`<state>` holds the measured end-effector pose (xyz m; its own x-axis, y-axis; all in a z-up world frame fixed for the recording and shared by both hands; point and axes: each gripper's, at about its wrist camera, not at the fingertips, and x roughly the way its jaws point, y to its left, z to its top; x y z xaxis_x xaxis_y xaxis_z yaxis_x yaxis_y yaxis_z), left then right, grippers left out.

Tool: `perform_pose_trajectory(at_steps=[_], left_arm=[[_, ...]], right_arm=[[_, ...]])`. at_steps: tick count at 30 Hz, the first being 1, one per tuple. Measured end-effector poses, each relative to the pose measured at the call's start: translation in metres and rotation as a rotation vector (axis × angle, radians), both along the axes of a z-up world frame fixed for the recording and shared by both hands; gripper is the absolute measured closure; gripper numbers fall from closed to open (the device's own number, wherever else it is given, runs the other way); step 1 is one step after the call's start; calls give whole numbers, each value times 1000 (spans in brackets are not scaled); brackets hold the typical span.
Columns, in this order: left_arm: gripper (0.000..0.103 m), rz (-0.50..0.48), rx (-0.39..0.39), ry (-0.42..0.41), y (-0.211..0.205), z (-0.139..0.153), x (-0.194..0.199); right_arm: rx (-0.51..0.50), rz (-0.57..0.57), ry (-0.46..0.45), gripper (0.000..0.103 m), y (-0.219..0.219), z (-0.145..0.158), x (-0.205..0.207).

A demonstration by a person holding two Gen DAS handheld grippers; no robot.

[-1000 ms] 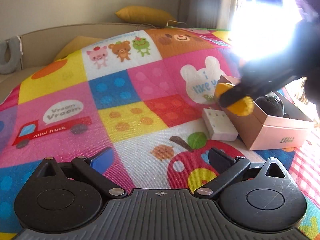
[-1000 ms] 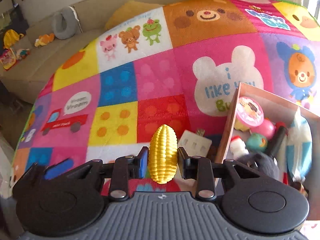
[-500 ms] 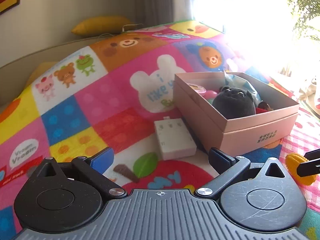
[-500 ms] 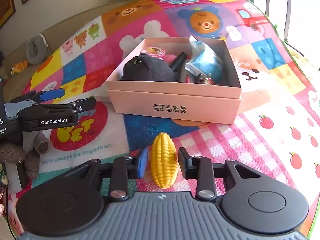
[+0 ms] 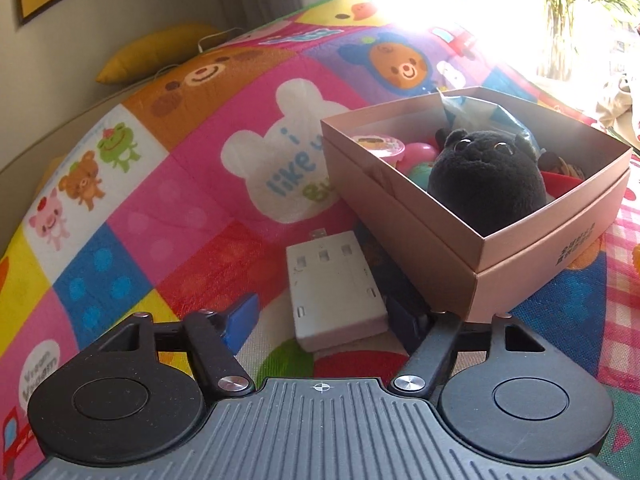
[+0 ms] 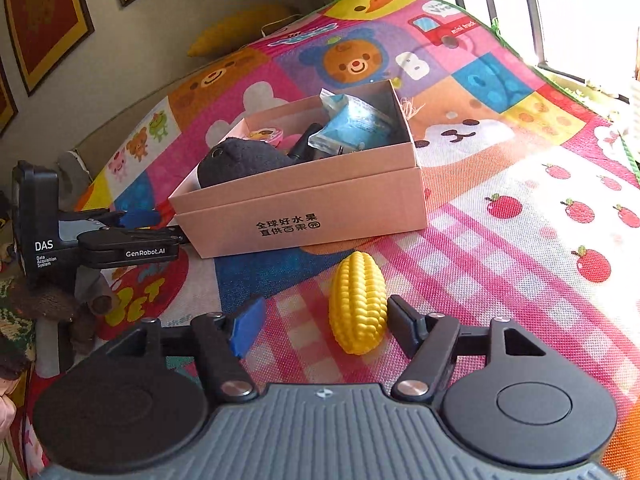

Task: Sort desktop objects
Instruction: 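Grasp the white charger block with the left gripper and set it down on the mat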

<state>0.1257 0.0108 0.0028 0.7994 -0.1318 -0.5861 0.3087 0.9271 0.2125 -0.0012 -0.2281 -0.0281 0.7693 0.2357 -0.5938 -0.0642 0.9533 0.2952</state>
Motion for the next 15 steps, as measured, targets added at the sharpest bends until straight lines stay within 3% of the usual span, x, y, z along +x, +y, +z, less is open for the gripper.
perform_pose_trajectory(at_steps=[3, 6, 11, 15], left_arm=[[30, -4, 2, -6, -3, 0, 4], [49, -11, -15, 19, -1, 1, 6], [49, 14, -8, 31, 8, 7, -17], [49, -2, -27, 58, 13, 12, -60]], right_arm=[[-10, 4, -4, 30, 2, -1, -1], [-24, 0, -8, 30, 4, -1, -2], [-28, -29, -14, 22, 3, -1, -3], [2, -44, -18, 20, -3, -1, -4]])
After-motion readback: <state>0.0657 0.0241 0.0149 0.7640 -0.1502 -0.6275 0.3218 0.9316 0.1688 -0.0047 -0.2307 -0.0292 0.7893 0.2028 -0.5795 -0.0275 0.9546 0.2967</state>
